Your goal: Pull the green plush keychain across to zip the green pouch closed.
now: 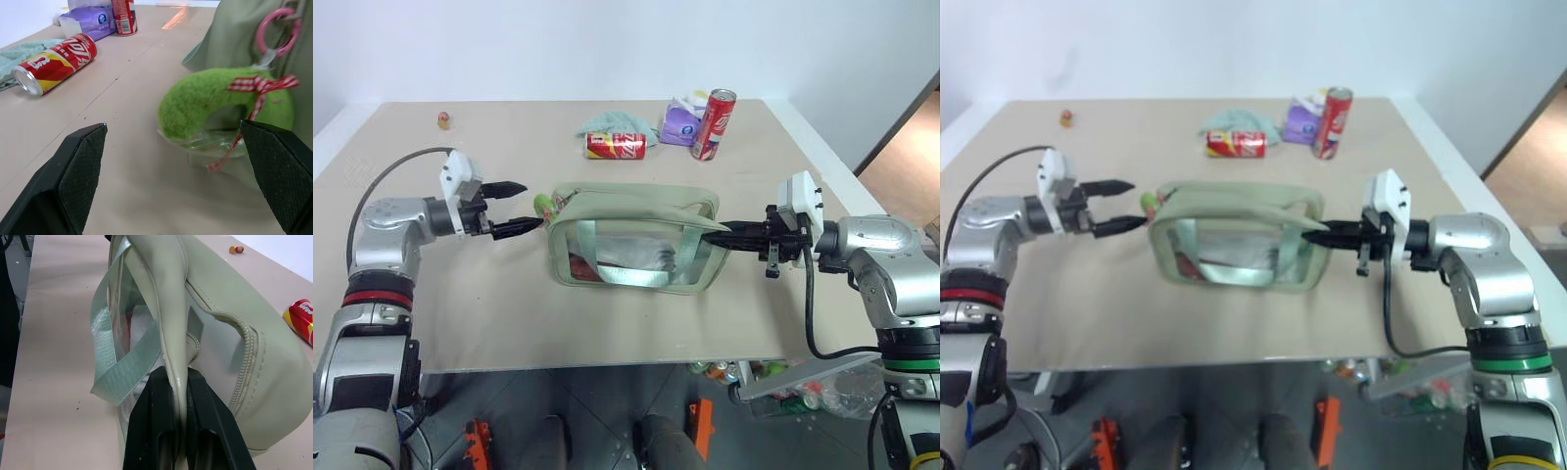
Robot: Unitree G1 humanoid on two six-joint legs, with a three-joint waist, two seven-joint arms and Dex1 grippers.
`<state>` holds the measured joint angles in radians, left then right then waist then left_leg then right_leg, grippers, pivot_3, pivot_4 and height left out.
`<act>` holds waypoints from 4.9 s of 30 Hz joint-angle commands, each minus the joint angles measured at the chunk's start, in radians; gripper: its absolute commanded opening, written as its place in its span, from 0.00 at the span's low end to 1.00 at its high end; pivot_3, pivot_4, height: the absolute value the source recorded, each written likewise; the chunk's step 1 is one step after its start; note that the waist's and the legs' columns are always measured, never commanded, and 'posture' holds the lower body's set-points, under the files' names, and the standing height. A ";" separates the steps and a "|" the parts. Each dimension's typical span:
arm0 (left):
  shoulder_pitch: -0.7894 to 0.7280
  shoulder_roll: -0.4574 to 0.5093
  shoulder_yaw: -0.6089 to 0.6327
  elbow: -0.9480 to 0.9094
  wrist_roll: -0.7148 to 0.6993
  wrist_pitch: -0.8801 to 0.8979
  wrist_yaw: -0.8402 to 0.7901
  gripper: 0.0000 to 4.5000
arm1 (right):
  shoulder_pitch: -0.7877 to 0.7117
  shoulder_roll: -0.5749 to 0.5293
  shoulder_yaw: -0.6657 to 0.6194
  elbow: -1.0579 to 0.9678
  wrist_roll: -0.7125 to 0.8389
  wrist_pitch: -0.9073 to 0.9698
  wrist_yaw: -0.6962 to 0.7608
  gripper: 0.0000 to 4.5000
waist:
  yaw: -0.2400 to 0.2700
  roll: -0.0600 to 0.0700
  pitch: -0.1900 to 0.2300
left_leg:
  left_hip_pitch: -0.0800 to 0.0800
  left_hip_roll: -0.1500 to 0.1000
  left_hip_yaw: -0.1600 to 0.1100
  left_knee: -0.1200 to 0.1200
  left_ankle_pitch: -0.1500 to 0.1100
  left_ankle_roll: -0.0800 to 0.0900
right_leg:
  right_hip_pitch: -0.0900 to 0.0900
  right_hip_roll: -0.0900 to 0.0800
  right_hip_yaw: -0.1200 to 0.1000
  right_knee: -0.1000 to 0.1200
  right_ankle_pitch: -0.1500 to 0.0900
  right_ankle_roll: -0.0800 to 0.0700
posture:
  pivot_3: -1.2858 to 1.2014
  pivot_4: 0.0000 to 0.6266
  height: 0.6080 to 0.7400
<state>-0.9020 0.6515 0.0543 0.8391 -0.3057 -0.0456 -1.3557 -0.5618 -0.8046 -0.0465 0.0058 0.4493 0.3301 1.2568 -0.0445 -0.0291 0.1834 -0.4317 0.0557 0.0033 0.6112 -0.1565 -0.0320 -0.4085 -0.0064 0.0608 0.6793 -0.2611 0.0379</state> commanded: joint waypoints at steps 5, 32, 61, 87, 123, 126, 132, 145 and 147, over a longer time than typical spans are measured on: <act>-0.103 -0.038 0.010 0.110 0.041 -0.099 -0.019 0.82 | -0.006 -0.038 -0.030 -0.014 -0.003 -0.006 0.001 0.00 | 0.001 0.000 0.000 | 0.000 0.000 0.000 0.000 0.000 0.000 | 0.000 0.000 0.000 0.000 0.000 0.000 | 0.52 0.24 1.00; -0.121 -0.054 0.064 -0.427 -0.088 0.222 0.098 0.01 | -0.001 -0.052 -0.021 0.010 -0.010 -0.018 -0.003 0.00 | 0.001 0.000 0.000 | -0.001 0.000 -0.001 0.004 0.000 0.000 | 0.001 0.000 -0.001 0.001 0.001 0.001 | 0.52 0.24 1.00; -0.165 -0.174 -0.111 -0.549 -0.069 0.292 0.006 0.36 | -0.027 -0.024 -0.007 0.029 -0.030 -0.032 -0.019 0.00 | -0.001 0.000 0.000 | -0.001 -0.001 -0.002 0.006 0.000 0.000 | 0.002 0.000 0.001 0.001 0.001 0.003 | 0.52 0.24 1.00; -0.143 -0.123 -0.110 -0.579 -0.074 0.365 0.064 0.74 | -0.107 0.032 0.037 0.129 -0.069 -0.091 0.016 0.00 | -0.004 0.000 0.000 | 0.000 -0.001 -0.001 0.006 0.000 0.000 | 0.002 0.001 0.002 0.001 0.002 0.002 | 0.52 0.24 1.00; 0.566 0.035 0.301 -1.307 -0.383 0.684 0.474 0.74 | -0.144 0.046 0.030 0.214 -0.086 -0.132 0.013 0.00 | -0.004 0.000 0.000 | 0.002 0.002 0.002 0.006 -0.001 0.000 | 0.002 0.002 0.005 0.002 0.002 0.001 | 0.52 0.24 1.00; 0.671 -0.005 0.271 -1.368 -0.377 0.673 0.536 0.74 | -0.156 0.050 0.036 0.220 -0.090 -0.134 0.015 0.00 | -0.003 0.000 0.000 | 0.004 0.002 0.002 0.006 -0.001 0.000 | 0.004 0.002 0.005 0.002 0.002 0.001 | 0.52 0.24 1.00; 0.696 -0.048 0.220 -1.332 -0.338 0.629 0.609 0.74 | -0.159 0.051 0.035 0.215 -0.094 -0.129 0.015 0.00 | -0.002 0.000 0.000 | 0.004 0.002 0.003 0.006 0.000 0.000 | 0.003 0.003 0.006 0.002 0.003 0.000 | 0.52 0.24 1.00; 0.619 -0.085 0.121 -1.235 -0.312 0.574 0.599 0.54 | -0.103 0.023 0.004 0.129 -0.074 -0.080 -0.007 0.00 | -0.002 0.000 0.000 | 0.004 0.002 0.005 0.005 -0.001 0.000 | 0.002 0.003 0.008 0.002 0.003 0.001 | 0.52 0.24 1.00; 0.610 -0.086 0.115 -1.225 -0.307 0.568 0.600 0.37 | -0.096 0.019 0.000 0.119 -0.071 -0.073 -0.010 0.00 | -0.002 0.000 0.000 | 0.004 0.002 0.005 0.005 -0.001 0.000 | 0.002 0.003 0.008 0.002 0.003 0.001 | 0.52 0.24 1.00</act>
<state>-0.2781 0.5641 0.1639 -0.3771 -0.6152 0.5461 -0.7532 -0.6584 -0.7668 -0.0115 0.1593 0.3679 0.2542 1.2536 -0.0469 -0.0291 0.1834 -0.4280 0.0580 0.0090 0.6165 -0.1572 -0.0322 -0.4063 -0.0039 0.0691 0.6812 -0.2582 0.0386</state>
